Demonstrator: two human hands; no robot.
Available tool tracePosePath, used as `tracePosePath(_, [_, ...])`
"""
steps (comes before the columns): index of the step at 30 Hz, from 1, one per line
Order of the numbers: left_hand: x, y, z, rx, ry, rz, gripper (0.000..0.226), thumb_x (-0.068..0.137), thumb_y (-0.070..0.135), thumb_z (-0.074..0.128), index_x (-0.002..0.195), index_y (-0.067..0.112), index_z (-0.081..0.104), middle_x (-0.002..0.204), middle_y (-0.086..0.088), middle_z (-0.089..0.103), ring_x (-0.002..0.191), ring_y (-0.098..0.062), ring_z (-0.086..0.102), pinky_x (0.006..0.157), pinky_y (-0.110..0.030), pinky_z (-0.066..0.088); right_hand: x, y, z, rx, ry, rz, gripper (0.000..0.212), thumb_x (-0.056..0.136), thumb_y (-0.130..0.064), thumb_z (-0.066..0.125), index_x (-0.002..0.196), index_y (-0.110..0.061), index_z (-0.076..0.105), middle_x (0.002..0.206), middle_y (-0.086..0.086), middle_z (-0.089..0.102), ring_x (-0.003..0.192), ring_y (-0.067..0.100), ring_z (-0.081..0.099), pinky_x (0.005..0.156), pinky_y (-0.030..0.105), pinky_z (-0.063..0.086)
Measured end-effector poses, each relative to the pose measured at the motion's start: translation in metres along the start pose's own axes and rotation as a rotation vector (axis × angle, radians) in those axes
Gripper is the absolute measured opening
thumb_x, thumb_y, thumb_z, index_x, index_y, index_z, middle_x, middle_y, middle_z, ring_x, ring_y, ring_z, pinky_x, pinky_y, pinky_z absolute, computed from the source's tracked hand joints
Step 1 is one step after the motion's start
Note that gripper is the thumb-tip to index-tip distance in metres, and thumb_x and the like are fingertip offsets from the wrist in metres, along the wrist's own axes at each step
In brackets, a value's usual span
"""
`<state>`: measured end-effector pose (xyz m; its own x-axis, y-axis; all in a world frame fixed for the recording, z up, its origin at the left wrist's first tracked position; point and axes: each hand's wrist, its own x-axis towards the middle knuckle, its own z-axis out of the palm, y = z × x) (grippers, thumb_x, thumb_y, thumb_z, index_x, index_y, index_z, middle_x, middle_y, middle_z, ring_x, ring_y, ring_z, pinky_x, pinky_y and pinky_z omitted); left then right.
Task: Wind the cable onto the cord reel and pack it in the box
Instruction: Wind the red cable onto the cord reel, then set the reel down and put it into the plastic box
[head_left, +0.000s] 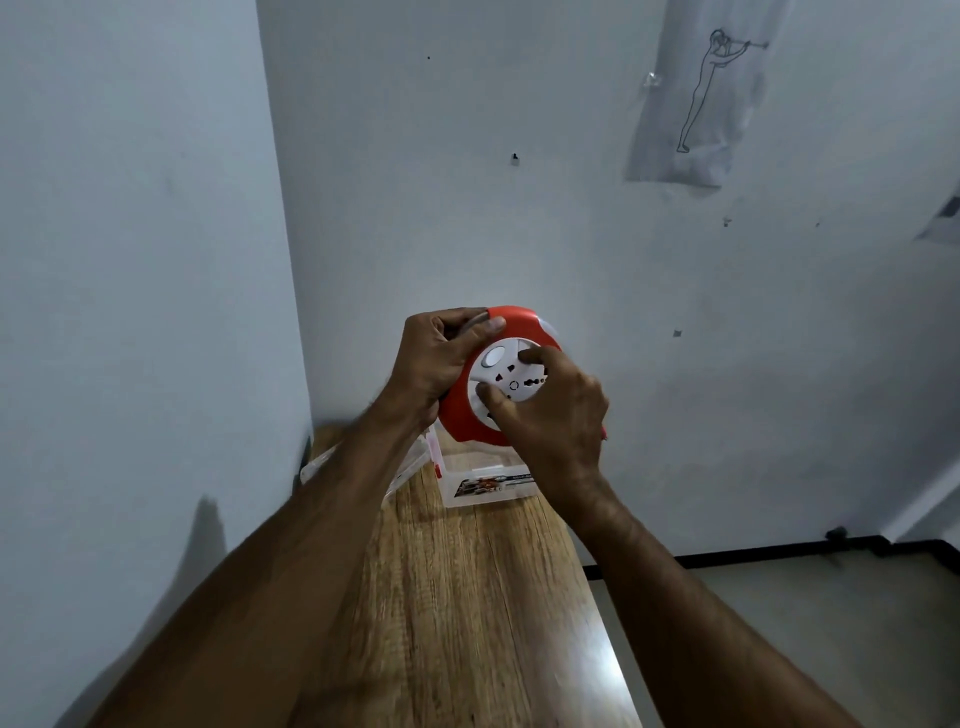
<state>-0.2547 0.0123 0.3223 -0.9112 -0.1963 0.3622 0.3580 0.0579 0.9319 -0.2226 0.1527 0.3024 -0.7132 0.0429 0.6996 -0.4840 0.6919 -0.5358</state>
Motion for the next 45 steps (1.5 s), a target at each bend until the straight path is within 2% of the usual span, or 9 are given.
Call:
tracePosePath(5, [0.000, 0.001, -0.008, -0.101, 0.049, -0.041, 0.021, 0.092, 0.032, 0.072, 0.111, 0.022, 0.075, 0.092, 0.011, 0.079, 0.078, -0.014, 0.078, 0.062, -0.021, 0.060, 0.007, 0.015, -0.010, -0.005, 0.087, -0.126, 0.042, 0.090, -0.044, 0.071, 0.120, -0.015, 0.069, 0.082, 0.002, 0.078, 0.067, 0.014, 0.074, 0.068, 0.034, 0.063])
tracePosePath(8, [0.001, 0.003, -0.010, -0.122, 0.081, -0.054, 0.021, 0.092, 0.032, 0.073, 0.110, 0.021, 0.075, 0.093, 0.006, 0.080, 0.080, -0.017, 0.078, 0.063, -0.025, 0.061, 0.018, 0.036, -0.015, 0.098, 0.258, -0.031, 0.032, 0.093, -0.037, 0.067, 0.111, -0.012, 0.071, 0.088, 0.001, 0.076, 0.072, 0.012, 0.070, 0.067, 0.038, 0.062])
tracePosePath(12, [0.002, -0.001, -0.009, -0.122, 0.096, -0.063, 0.022, 0.092, 0.034, 0.073, 0.110, 0.022, 0.076, 0.095, 0.003, 0.081, 0.081, -0.020, 0.078, 0.067, -0.030, 0.064, 0.019, 0.063, -0.004, 0.235, 0.055, 0.176, 0.049, 0.097, -0.052, 0.054, 0.130, -0.017, 0.063, 0.106, -0.001, 0.072, 0.098, 0.015, 0.069, 0.083, 0.047, 0.061])
tracePosePath(15, [-0.001, -0.004, -0.008, -0.137, 0.101, -0.086, 0.015, 0.093, 0.034, 0.071, 0.104, 0.026, 0.076, 0.092, 0.005, 0.081, 0.079, -0.019, 0.078, 0.064, -0.028, 0.062, 0.006, 0.073, 0.003, 0.330, -0.092, 0.163, 0.038, 0.105, -0.038, 0.048, 0.130, -0.013, 0.063, 0.107, -0.004, 0.072, 0.096, 0.008, 0.071, 0.078, 0.028, 0.063])
tracePosePath(22, [-0.014, -0.022, -0.012, -0.195, 0.159, -0.205, 0.011, 0.091, 0.032, 0.074, 0.095, 0.022, 0.078, 0.088, 0.001, 0.081, 0.075, -0.022, 0.078, 0.065, -0.033, 0.063, -0.011, 0.077, 0.017, 0.469, -0.135, 0.231, 0.028, 0.106, -0.031, 0.050, 0.121, -0.015, 0.068, 0.107, -0.002, 0.075, 0.094, 0.011, 0.073, 0.075, 0.025, 0.062])
tracePosePath(29, [-0.036, -0.056, -0.031, -0.130, 0.172, -0.298, 0.025, 0.098, 0.033, 0.065, 0.099, 0.011, 0.077, 0.094, -0.009, 0.080, 0.089, -0.033, 0.076, 0.079, -0.045, 0.064, -0.040, 0.077, 0.041, 0.487, -0.181, 0.292, 0.030, 0.106, -0.031, 0.050, 0.118, -0.015, 0.072, 0.103, -0.004, 0.075, 0.091, 0.005, 0.073, 0.071, 0.020, 0.060])
tracePosePath(35, [-0.070, -0.112, -0.050, -0.078, 0.233, -0.399, 0.028, 0.098, 0.039, 0.062, 0.110, 0.016, 0.072, 0.103, -0.006, 0.078, 0.100, -0.028, 0.074, 0.091, -0.049, 0.060, -0.080, 0.085, 0.067, 0.484, -0.299, 0.329, 0.030, 0.106, -0.033, 0.049, 0.114, -0.018, 0.073, 0.099, -0.007, 0.077, 0.090, 0.006, 0.073, 0.070, 0.023, 0.059])
tracePosePath(39, [-0.104, -0.138, -0.064, -0.070, 0.312, -0.454, 0.020, 0.100, 0.034, 0.061, 0.108, 0.020, 0.073, 0.100, -0.002, 0.079, 0.091, -0.019, 0.076, 0.077, -0.036, 0.063, -0.113, 0.091, 0.087, 0.475, -0.405, 0.355, 0.032, 0.105, -0.036, 0.050, 0.118, -0.017, 0.073, 0.102, -0.006, 0.078, 0.091, 0.007, 0.073, 0.073, 0.023, 0.060])
tracePosePath(45, [-0.158, -0.179, -0.084, -0.031, 0.437, -0.581, 0.030, 0.095, 0.042, 0.067, 0.118, 0.022, 0.066, 0.106, 0.000, 0.077, 0.092, -0.020, 0.075, 0.076, -0.037, 0.064, -0.168, 0.097, 0.109, 0.499, -0.581, 0.415, 0.032, 0.106, -0.031, 0.050, 0.121, -0.012, 0.072, 0.104, -0.003, 0.078, 0.092, 0.007, 0.074, 0.074, 0.027, 0.062])
